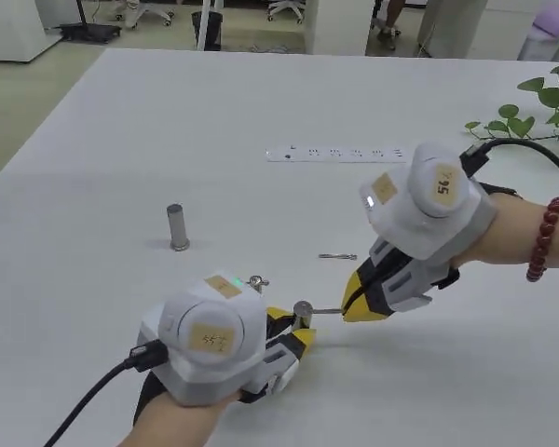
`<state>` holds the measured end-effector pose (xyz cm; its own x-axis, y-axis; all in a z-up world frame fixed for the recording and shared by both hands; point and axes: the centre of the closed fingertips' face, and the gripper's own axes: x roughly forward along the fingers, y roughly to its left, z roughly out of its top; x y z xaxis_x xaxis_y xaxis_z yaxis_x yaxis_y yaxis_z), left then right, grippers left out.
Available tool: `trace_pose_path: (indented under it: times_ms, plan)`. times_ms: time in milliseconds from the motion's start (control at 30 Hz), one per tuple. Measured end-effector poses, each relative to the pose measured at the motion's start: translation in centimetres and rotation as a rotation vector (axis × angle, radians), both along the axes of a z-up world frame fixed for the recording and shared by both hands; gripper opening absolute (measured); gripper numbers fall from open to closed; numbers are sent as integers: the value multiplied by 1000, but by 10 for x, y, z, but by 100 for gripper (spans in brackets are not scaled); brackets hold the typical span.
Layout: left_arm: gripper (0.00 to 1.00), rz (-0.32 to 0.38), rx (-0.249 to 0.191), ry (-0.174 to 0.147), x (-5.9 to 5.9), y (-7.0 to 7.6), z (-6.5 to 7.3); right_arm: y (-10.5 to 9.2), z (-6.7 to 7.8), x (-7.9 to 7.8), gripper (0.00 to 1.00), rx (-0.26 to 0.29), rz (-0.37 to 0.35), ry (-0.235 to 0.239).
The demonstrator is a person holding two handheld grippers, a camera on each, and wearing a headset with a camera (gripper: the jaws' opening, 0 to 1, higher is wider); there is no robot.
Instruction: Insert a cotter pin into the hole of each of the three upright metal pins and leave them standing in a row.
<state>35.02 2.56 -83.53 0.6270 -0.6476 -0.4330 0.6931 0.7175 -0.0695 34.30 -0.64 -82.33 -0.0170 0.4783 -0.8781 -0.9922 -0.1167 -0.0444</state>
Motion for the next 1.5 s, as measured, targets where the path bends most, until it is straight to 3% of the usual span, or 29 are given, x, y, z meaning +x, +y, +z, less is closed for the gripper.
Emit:
trace_pose_path:
  times_ms: [167,467,833,967,1100,1267,1500]
  plan:
    - [12,14,-11,-4,-1,1,0,6,-2,0,3,-9,-10,-7]
    - [12,37,-22,-8,-1,1,0,24,-4,-1,3,33,-33,5]
    - [12,57,-32,-11,0,1,-2,35,-2,-3,4,61,-156,66]
    - [12,57,-23,-21,0,1,-2,33,-1,-4,5,84,-130,39]
    - [12,58,-19,-24,0,1,-1,32,2,-5,13,96,-198,79]
    - [12,62,-15,-27,-1,1,-2,25,7,-7,13,84,-187,55]
    - [11,57,-6,-35,0,1,-2,23,5,-7,5,61,-145,12]
